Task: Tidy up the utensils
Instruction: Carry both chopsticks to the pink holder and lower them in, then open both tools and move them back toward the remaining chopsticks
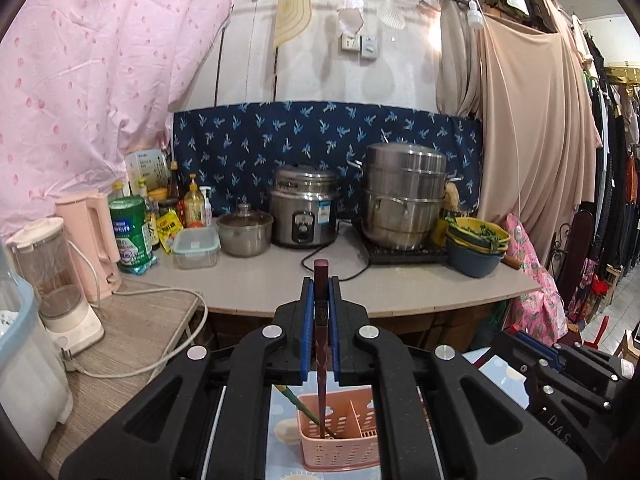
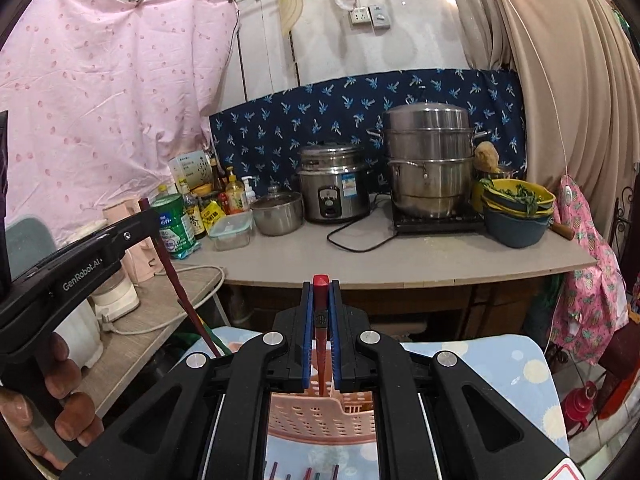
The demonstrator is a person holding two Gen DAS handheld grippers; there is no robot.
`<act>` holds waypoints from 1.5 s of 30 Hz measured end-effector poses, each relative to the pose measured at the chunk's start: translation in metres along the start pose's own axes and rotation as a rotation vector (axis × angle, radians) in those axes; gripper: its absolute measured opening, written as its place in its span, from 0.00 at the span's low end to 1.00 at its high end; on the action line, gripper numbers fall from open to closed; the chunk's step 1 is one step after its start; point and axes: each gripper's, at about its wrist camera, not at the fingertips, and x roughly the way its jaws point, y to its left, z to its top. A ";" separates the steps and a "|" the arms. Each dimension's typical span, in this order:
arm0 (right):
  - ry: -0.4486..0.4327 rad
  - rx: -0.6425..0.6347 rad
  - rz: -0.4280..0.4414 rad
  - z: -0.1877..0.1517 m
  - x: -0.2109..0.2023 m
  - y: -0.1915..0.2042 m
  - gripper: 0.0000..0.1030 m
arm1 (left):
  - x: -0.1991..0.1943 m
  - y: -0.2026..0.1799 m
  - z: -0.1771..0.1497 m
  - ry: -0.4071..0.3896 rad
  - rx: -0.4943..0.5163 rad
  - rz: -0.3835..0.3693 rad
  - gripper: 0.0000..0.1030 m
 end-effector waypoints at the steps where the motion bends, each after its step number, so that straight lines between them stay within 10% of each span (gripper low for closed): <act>1: 0.007 -0.002 -0.002 -0.002 0.001 0.000 0.07 | 0.002 0.000 -0.003 0.014 0.000 -0.001 0.07; 11: 0.022 0.005 -0.010 -0.030 -0.038 -0.003 0.20 | -0.035 0.009 -0.044 0.092 -0.019 0.014 0.37; 27: 0.250 0.017 -0.031 -0.157 -0.133 -0.009 0.20 | -0.135 -0.002 -0.164 0.291 0.032 0.045 0.38; 45: 0.425 0.013 -0.022 -0.252 -0.144 0.005 0.20 | -0.170 -0.016 -0.251 0.446 0.047 0.056 0.38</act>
